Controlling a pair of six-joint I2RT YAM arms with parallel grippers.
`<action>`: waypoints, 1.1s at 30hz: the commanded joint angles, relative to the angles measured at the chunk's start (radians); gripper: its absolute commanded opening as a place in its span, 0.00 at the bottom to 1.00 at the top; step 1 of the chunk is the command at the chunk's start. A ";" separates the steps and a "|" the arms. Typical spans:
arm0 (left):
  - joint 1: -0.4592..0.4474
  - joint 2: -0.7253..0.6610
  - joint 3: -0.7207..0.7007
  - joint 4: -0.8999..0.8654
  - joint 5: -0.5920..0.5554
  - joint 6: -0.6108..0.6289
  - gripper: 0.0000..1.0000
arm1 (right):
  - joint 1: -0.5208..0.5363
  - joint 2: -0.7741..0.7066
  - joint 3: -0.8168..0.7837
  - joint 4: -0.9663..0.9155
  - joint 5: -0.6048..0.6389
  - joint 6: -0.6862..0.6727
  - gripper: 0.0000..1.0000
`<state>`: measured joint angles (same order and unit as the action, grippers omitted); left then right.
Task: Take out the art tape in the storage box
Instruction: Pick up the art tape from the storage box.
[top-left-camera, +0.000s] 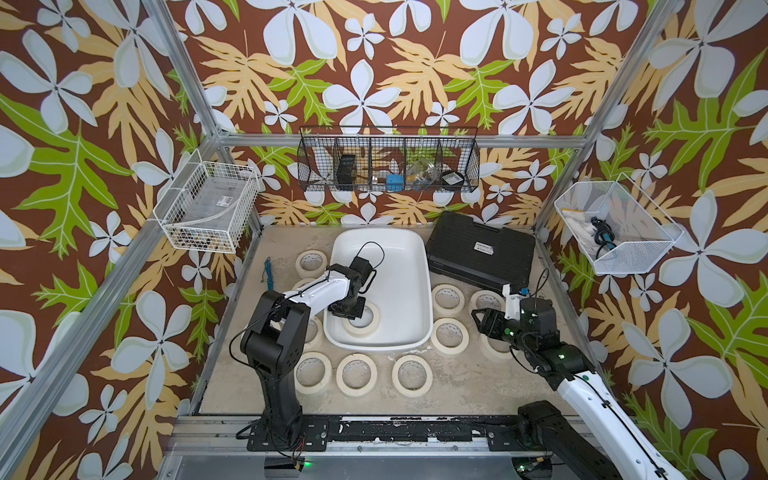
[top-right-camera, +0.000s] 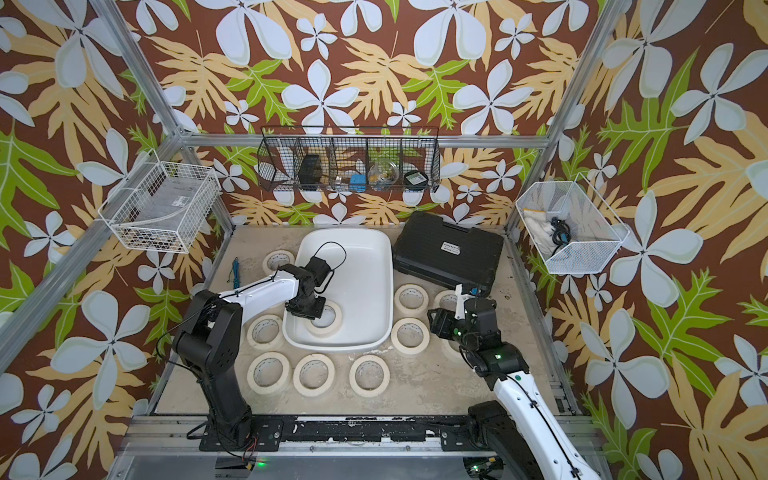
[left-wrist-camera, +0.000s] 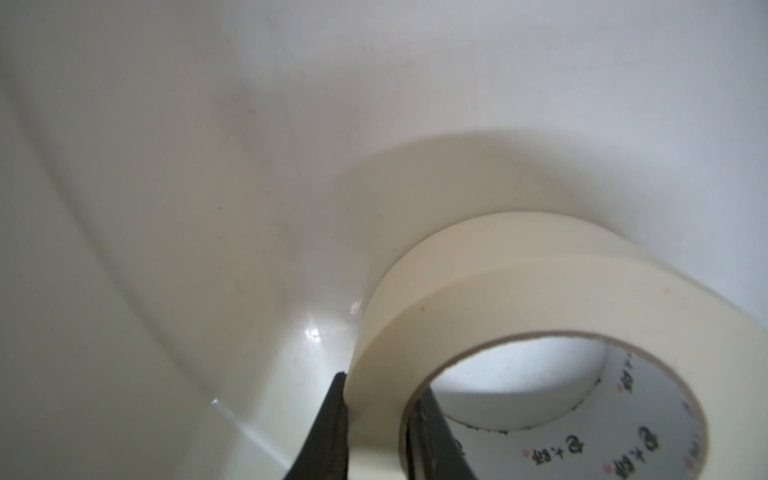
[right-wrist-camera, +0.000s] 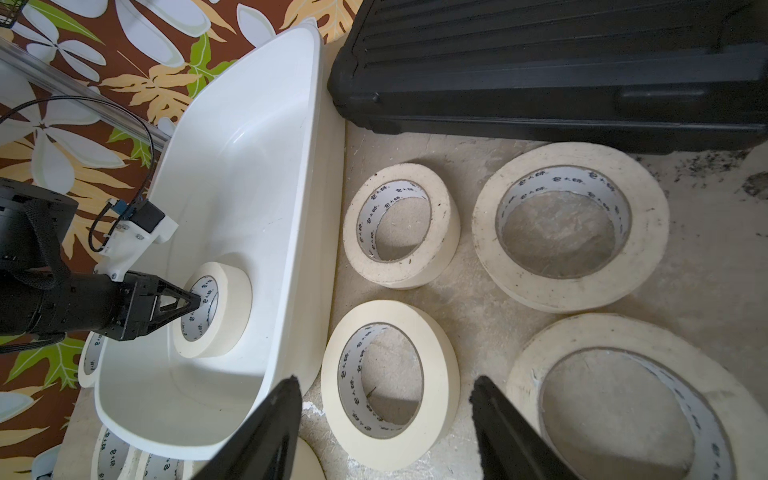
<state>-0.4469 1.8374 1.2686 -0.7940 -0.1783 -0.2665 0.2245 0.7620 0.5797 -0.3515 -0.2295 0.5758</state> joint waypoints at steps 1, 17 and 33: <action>-0.001 -0.032 -0.003 0.030 -0.027 -0.070 0.10 | 0.001 0.003 0.004 0.023 -0.046 0.009 0.67; -0.167 -0.149 0.188 -0.166 -0.070 -0.359 0.00 | 0.246 0.148 0.219 0.006 0.114 0.041 0.65; -0.363 -0.097 0.362 -0.263 -0.089 -0.498 0.00 | 0.514 0.418 0.389 0.029 0.392 0.016 0.61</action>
<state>-0.8040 1.7470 1.6199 -1.0550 -0.2760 -0.7448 0.7311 1.1515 0.9535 -0.3439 0.0807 0.6144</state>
